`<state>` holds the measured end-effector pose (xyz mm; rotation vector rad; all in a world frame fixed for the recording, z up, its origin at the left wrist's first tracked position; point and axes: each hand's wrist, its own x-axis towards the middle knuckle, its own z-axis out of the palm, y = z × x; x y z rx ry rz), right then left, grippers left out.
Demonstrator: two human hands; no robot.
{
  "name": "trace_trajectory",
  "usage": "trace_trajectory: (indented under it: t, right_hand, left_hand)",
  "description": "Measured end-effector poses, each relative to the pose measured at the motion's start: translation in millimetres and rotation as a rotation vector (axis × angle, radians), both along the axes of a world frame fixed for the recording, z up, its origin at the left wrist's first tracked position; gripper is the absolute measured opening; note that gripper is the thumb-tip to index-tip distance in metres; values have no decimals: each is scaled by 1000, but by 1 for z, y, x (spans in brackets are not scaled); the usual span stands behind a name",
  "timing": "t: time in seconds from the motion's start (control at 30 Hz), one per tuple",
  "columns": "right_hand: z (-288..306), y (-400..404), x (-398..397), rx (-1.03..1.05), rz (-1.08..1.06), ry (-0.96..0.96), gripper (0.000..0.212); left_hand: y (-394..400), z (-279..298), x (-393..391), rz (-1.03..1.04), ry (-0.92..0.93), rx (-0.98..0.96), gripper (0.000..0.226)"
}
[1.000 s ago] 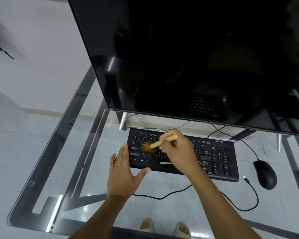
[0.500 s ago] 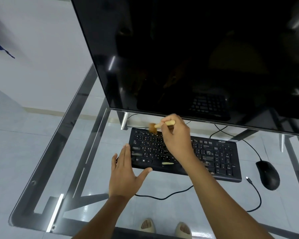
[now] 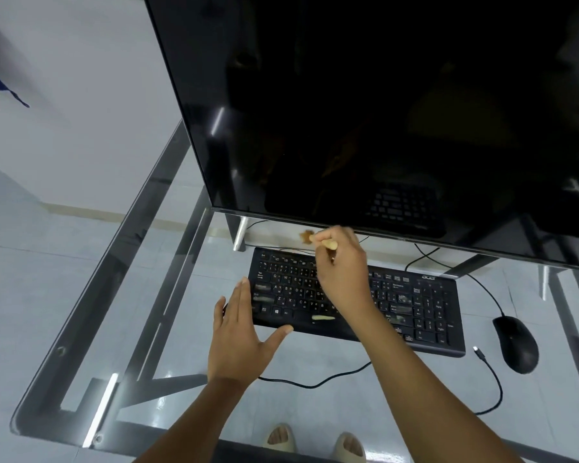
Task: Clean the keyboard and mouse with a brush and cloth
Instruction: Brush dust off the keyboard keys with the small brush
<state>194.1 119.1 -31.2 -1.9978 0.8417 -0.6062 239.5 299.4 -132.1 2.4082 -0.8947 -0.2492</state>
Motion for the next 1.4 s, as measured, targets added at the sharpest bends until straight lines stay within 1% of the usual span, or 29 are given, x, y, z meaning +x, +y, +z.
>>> trace_trajectory:
  t: [0.03, 0.07, 0.13, 0.2, 0.27, 0.3, 0.33, 0.4, 0.47, 0.53, 0.57, 0.6, 0.67, 0.7, 0.73, 0.77, 0.83, 0.87, 0.9, 0.93, 0.97, 1.03, 1.1, 1.17, 1.23, 1.27, 1.3, 1.37, 1.4]
  right_hand:
    - [1, 0, 0, 30, -5, -31, 14]
    - [3, 2, 0, 126, 26, -51, 14]
    - [4, 10, 1, 275, 128, 49, 13]
    - [-2, 12, 0, 230, 120, 95, 11]
    - [-1, 8, -4, 126, -14, 25, 13]
    - [-2, 4, -6, 144, -54, -9, 14]
    - [-2, 2, -10, 220, -57, -27, 15]
    - [-2, 2, -18, 281, 40, 55, 14]
    - [-6, -5, -27, 131, 1, 79, 15]
    - [-2, -12, -35, -69, -142, -18, 19]
    - [-1, -14, -38, -76, -157, -47, 19]
    - [0, -13, -40, 9, -127, -67, 17]
    - [-1, -6, -43, 159, 69, 62, 13]
    - [-2, -5, -46, 144, 147, 121, 13]
    - [-4, -7, -49, 103, 154, 139, 13]
    - [-3, -11, -50, 5, 114, 114, 14]
    - [2, -19, -54, -114, -30, 10, 14]
    - [2, -22, -56, -53, -58, -28, 14]
    - [3, -22, -57, 36, -39, -1, 12]
    - [2, -20, -57, 127, 20, 67, 12]
    - [2, -18, -60, 158, 73, 124, 11]
    - [-2, -22, -65, 64, 33, 148, 10]
    - [4, -31, -72, -107, -80, 82, 11]
    - [6, -39, -81, -31, -88, 41, 12]
    - [6, -37, -84, 142, 35, 110, 11]
    - [4, -36, -86, 138, 67, 144, 10]
    - [1, -37, -88, 75, 56, 174, 9]
    - [6, -41, -91, -122, -57, 141, 10]
    - [6, -44, -94, -147, -80, 104, 9]
  left_hand:
    - [0, 0, 0, 2, 1, -5, 105]
    - [0, 0, 0, 2, 1, -6, 105]
    - [0, 0, 1, 4, -4, -1, 105]
    - [0, 1, 0, 7, -6, -4, 104]
    - [0, 1, 0, 7, -7, -16, 103]
    - [0, 1, 0, 7, -6, -19, 103]
    - [0, 1, 0, 5, -6, -16, 103]
    - [1, 0, 0, 3, -11, -8, 104]
    - [1, 0, 1, 4, -2, -5, 104]
    - [1, 1, 0, 9, 7, -15, 103]
    - [1, 1, 0, 9, 9, -17, 103]
    - [1, 1, 0, 8, 9, -17, 103]
    - [1, 1, -1, 8, 1, -13, 104]
    - [1, 1, -2, 11, -3, -10, 105]
    - [1, 2, -2, 14, -4, -9, 105]
    - [1, 2, -1, 15, -4, -11, 105]
    - [0, 3, -1, 12, -9, -22, 105]
    - [0, 4, -1, 9, -5, -26, 105]
    - [0, 5, -1, 13, 4, -38, 105]
    - [1, 6, -2, 25, 17, -60, 105]
    - [2, 6, -3, 43, 40, -86, 105]
    - [3, 9, -3, 58, 89, -133, 103]
    - [1, 14, -4, 28, 77, -150, 101]
    - [-7, 22, -6, -32, 4, -151, 100]
    - [-21, 34, -12, -114, -34, -160, 100]
    - [-30, 38, -17, -161, -35, -164, 100]
    - [-39, 41, -22, -206, -32, -163, 100]
    - [-55, 41, -31, -275, -26, -154, 100]
    - [-62, 39, -36, -297, -19, -146, 101]
